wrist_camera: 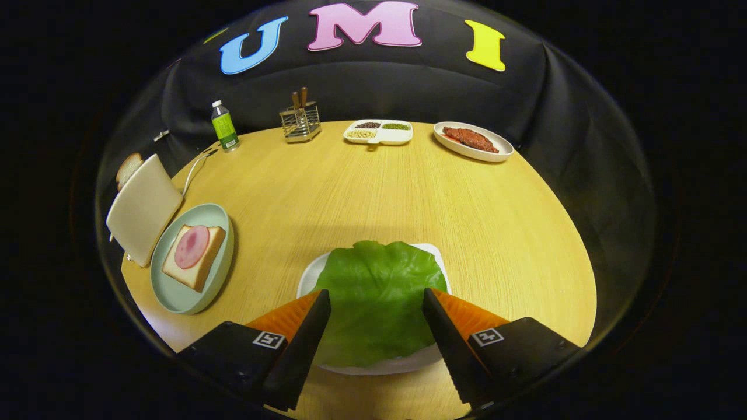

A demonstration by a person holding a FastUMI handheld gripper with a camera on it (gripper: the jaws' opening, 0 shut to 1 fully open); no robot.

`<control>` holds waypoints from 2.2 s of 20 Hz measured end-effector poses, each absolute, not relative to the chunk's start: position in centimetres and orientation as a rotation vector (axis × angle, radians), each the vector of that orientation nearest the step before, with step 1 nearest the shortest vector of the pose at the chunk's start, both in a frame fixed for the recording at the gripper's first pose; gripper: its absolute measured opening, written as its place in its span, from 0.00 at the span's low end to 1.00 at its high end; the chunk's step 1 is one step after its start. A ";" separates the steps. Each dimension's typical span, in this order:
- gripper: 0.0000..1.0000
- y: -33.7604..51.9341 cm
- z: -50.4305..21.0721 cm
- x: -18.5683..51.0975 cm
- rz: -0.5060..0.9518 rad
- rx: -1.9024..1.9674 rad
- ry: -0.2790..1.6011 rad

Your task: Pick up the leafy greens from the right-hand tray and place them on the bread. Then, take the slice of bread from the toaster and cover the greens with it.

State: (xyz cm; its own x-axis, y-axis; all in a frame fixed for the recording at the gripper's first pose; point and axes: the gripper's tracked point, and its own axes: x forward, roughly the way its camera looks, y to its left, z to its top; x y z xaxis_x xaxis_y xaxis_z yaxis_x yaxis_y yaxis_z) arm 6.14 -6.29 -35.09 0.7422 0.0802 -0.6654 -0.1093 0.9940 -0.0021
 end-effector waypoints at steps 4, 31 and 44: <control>1.00 -6.3 -35.4 6.2 0.119 -0.049 0.731; 0.06 -7.0 -33.3 6.2 0.141 0.048 0.797; 0.06 -1.8 -22.4 5.4 0.107 0.038 0.646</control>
State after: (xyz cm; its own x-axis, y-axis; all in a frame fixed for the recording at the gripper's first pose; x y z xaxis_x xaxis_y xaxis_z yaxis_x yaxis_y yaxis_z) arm 5.37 -1.82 -22.37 0.7930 0.1115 -0.5989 -0.0881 0.9938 0.0684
